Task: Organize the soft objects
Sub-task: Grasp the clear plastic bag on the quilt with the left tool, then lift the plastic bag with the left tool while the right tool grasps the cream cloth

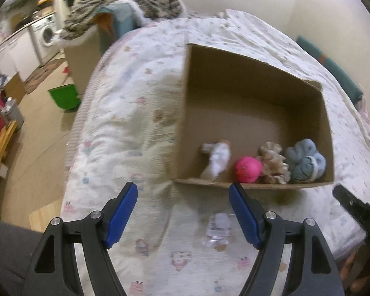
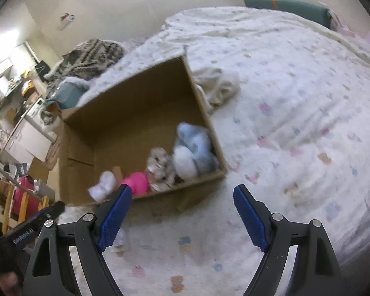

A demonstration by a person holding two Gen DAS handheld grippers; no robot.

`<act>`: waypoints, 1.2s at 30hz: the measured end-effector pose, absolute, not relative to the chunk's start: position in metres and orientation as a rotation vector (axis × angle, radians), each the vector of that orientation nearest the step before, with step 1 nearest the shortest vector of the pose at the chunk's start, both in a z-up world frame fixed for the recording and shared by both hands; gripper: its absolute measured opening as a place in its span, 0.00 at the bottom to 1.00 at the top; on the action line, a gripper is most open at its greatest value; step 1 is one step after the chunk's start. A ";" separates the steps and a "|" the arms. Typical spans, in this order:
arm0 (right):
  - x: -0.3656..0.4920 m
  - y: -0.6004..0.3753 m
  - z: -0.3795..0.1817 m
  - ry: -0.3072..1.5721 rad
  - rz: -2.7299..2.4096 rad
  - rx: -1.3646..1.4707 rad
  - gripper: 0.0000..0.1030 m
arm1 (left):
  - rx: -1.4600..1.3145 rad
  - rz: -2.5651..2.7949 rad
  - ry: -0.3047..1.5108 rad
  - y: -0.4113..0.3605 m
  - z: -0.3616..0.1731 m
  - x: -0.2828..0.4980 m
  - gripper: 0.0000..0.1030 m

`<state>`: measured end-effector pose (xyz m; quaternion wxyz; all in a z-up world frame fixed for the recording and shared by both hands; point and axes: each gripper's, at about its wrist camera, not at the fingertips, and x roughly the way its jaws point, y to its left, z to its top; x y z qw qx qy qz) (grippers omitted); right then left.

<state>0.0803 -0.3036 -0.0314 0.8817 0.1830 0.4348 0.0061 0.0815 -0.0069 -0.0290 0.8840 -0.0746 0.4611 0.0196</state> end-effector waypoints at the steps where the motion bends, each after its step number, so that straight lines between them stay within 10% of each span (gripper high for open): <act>1: 0.079 -0.309 -0.038 0.926 0.003 0.411 0.87 | -0.168 0.052 0.957 -0.004 -0.032 0.079 0.72; 23: 0.115 -0.275 -0.095 1.091 0.076 0.238 0.81 | -0.126 -0.078 1.159 -0.055 -0.116 0.095 0.72; 31: 0.132 -0.261 -0.106 1.116 0.076 0.216 0.51 | -0.105 -0.105 1.201 -0.065 -0.125 0.101 0.23; 36: 0.141 -0.266 -0.110 1.143 0.067 0.252 0.31 | -0.094 -0.126 1.238 -0.071 -0.125 0.105 0.21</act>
